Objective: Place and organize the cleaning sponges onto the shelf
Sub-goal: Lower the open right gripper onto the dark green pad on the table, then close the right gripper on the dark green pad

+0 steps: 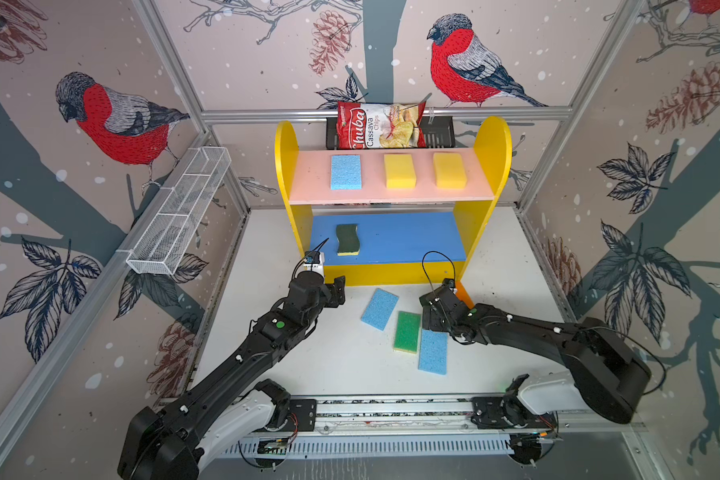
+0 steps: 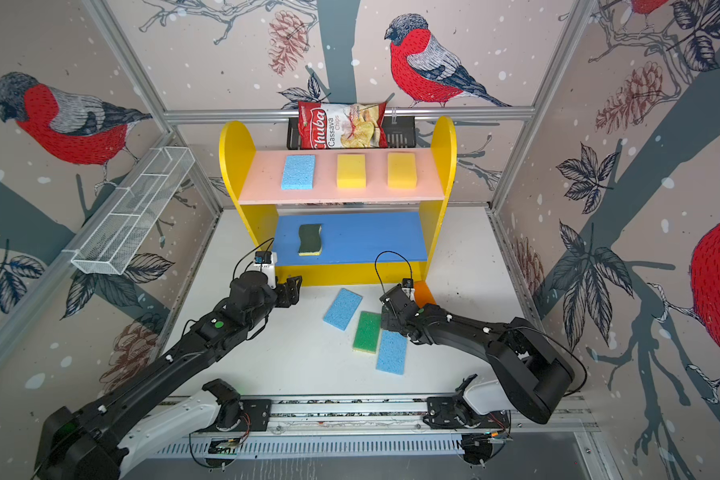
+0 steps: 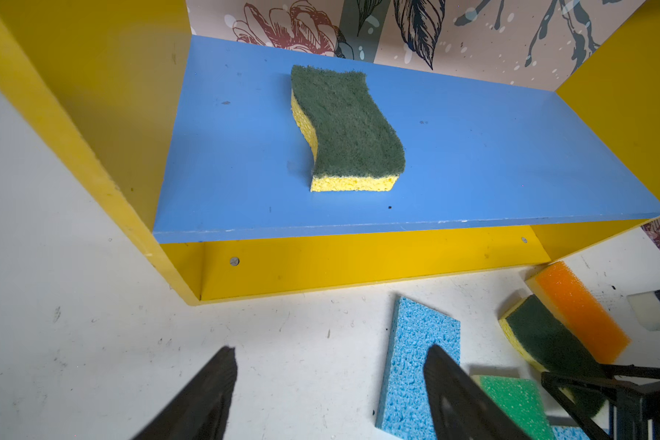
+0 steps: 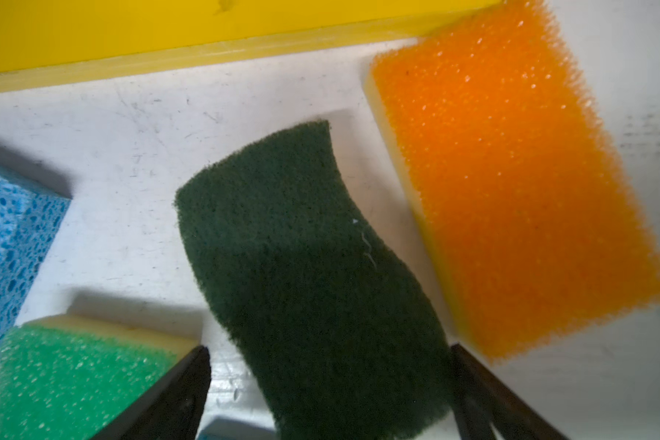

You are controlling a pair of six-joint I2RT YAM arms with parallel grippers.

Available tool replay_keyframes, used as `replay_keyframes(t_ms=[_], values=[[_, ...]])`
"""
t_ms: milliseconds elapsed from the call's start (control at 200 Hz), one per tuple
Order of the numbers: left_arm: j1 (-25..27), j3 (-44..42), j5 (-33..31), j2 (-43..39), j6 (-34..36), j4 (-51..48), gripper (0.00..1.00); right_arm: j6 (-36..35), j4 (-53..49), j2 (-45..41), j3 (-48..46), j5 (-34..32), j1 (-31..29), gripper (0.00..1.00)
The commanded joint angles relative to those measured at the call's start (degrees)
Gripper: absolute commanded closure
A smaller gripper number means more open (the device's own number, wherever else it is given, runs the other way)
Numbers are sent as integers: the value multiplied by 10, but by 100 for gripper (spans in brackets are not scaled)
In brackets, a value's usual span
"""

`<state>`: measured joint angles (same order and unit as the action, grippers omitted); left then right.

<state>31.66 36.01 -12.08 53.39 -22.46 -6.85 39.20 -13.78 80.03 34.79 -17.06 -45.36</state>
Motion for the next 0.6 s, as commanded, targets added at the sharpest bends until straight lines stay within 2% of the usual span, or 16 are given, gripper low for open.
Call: replay_keyframes(t_ms=[0, 270, 375, 595], values=[[1, 2, -6, -3, -2, 0, 22, 7, 4, 9, 9, 12, -14, 4], [0, 1, -8, -7, -2, -4, 22, 29, -16, 63, 51, -20, -67, 4], [0, 0, -10, -13, 0, -9, 22, 40, -26, 74, 58, -38, -65, 4], [0, -3, -15, -21, 0, -10, 22, 31, -13, 59, 56, -31, -42, 4]])
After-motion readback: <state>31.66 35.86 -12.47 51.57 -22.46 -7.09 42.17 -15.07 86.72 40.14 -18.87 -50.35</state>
